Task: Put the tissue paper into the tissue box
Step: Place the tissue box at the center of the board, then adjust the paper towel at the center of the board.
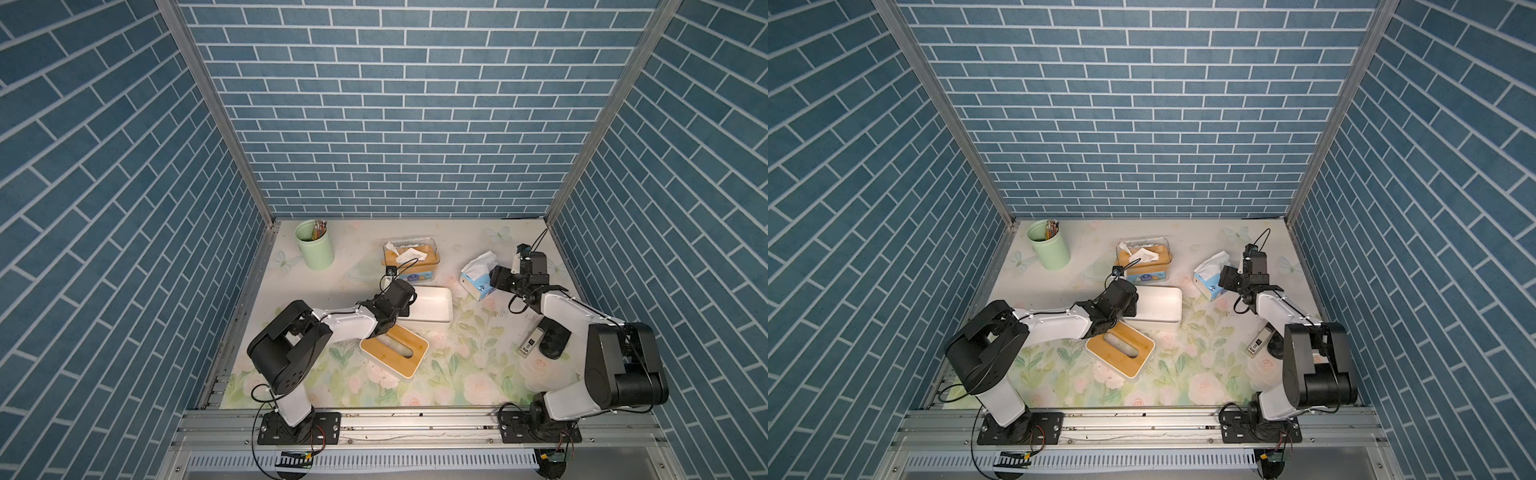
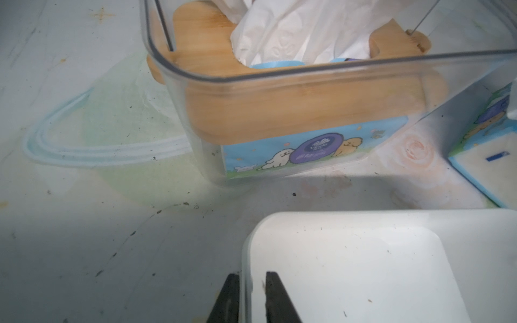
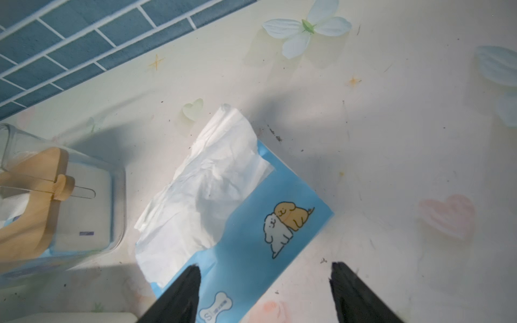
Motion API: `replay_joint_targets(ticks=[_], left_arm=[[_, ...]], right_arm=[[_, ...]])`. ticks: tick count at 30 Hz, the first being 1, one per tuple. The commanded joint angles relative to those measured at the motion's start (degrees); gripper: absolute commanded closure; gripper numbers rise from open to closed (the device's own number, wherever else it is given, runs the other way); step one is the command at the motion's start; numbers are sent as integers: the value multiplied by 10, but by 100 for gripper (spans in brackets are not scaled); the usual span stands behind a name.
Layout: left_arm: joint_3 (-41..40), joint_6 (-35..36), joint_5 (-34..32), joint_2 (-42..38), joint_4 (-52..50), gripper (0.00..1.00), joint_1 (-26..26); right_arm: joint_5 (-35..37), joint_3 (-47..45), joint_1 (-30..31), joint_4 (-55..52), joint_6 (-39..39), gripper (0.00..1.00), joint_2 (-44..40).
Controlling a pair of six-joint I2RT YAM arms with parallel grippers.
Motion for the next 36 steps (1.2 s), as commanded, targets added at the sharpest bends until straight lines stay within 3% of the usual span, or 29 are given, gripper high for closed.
replay_joint_targets(ticks=[1,8,17,25,31,36], left_arm=[[3,-1,0,-2,13,71,-4],[-7,3,-5,-37,2,63,-6],[-6,6,-4,-74,-17,61,-8],[-8,17,-25,-114,-35,61,-7],[-6,29,-49,-135,-42,61,-5],[-3,42,-53,-151,-44,61,2]], right_arm=[[-41,-14,-6,45,42,27,24],[-55,-42,-9,118,105,39,45],[-56,-84,-9,213,163,61,78],[-44,-98,-16,256,133,100,63],[-36,-71,-21,200,59,100,17],[-71,-58,-21,168,28,100,-19]])
